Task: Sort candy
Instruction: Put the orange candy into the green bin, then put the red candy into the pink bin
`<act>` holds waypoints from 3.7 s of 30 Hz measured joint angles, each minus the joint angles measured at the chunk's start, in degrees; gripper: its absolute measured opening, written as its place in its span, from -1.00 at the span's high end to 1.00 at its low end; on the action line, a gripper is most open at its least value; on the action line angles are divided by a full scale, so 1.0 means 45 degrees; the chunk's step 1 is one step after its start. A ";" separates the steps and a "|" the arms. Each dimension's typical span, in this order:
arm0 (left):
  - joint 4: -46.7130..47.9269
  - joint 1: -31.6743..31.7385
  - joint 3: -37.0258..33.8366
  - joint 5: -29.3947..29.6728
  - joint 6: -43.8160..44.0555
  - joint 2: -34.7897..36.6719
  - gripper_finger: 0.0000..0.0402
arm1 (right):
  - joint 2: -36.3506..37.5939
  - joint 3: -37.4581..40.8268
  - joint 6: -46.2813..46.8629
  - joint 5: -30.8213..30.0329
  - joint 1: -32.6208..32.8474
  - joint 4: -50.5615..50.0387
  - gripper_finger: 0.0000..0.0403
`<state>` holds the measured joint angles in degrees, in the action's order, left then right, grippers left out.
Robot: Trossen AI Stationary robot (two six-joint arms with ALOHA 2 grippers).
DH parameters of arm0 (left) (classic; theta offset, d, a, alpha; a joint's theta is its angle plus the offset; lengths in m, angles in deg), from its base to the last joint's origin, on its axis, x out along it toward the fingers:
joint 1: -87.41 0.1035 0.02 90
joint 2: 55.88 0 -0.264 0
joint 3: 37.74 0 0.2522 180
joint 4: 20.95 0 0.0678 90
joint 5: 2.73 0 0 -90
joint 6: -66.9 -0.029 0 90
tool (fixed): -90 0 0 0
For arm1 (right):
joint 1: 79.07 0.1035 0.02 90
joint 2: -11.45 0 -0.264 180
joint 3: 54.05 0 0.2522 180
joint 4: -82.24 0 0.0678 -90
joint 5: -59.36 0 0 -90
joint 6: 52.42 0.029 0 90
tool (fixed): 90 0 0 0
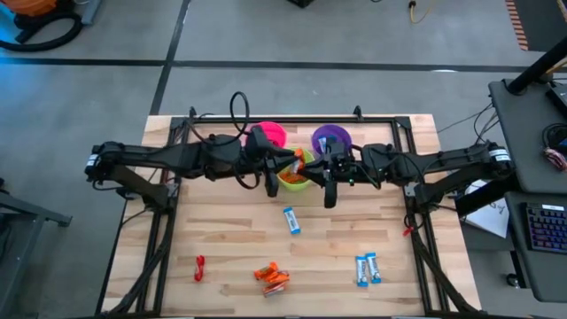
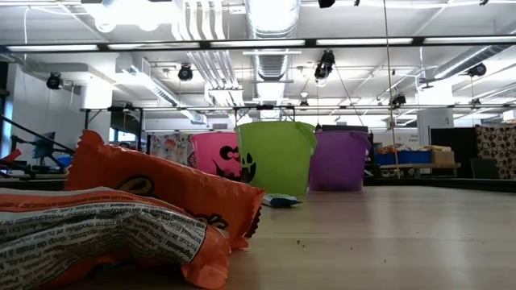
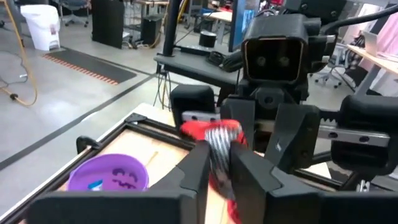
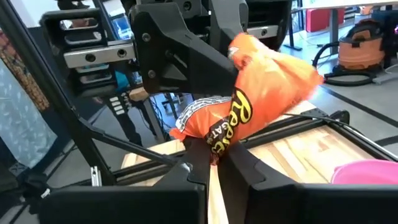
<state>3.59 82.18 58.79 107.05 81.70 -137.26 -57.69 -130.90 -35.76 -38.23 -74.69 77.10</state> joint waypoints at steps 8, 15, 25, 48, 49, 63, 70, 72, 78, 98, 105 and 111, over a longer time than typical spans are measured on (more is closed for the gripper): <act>0.2694 0.0227 0.0007 0.0041 0.0708 0.0876 0.41 | -0.0149 -0.0718 0.0081 -0.0594 -0.0370 -0.2991 0.94; 0.8671 0.0123 0.0073 0.0036 0.3410 0.1821 0.29 | -0.1178 -0.0709 0.1318 -0.1371 -0.1372 -0.5974 0.94; 1.4815 -0.1163 -0.0015 -0.0003 0.8345 0.1272 0.28 | -0.3241 -0.0714 0.2582 -0.1312 -0.1880 -0.6278 0.87; 1.1378 -0.4339 -0.4903 -0.5381 1.2958 0.1529 0.31 | -0.1823 -0.0729 0.3963 -0.0239 -0.1890 -0.7446 0.06; 1.1009 -0.4525 -0.5294 -0.5641 1.3569 0.1529 0.31 | -0.1704 -0.0729 0.4052 -0.0208 -0.1867 -0.7478 0.06; 1.0591 -0.5653 -0.7115 -0.8619 1.8417 0.0529 0.06 | -0.1331 -0.0729 0.4056 -0.0301 -0.1841 -0.7478 0.05; 0.8846 -0.6397 -0.7271 -0.9295 1.9188 -0.0788 -0.04 | -0.1409 -0.0729 0.4076 -0.0272 -0.1841 -0.7471 0.05; 0.8552 -0.6624 -0.7277 -0.9259 1.9207 -0.1355 -0.04 | -0.1409 -0.0729 0.4070 -0.0277 -0.1841 -0.7473 0.05; 0.8591 -0.6805 -0.7354 -0.9058 1.8630 -0.2894 -0.04 | -0.1409 -0.0729 0.4016 -0.0311 -0.1841 -0.7461 0.05; 0.8627 -0.6663 -0.6737 -0.8764 1.6918 -0.2434 0.89 | -0.1449 -0.0729 0.3931 -0.0316 -0.1841 -0.7473 0.05; 0.9983 -0.5306 -0.5219 -0.3570 1.4277 0.0369 0.97 | -0.0879 -0.0729 0.3725 -0.0321 -0.1870 -0.7467 0.05; 0.9694 -0.2578 -0.4396 0.3002 0.9974 0.2904 0.97 | -0.0606 -0.0729 0.3628 -0.0344 -0.1870 -0.7454 0.05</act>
<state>47.21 70.58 39.00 120.56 126.58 -124.19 -60.42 -134.18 -19.43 -39.78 -83.11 43.56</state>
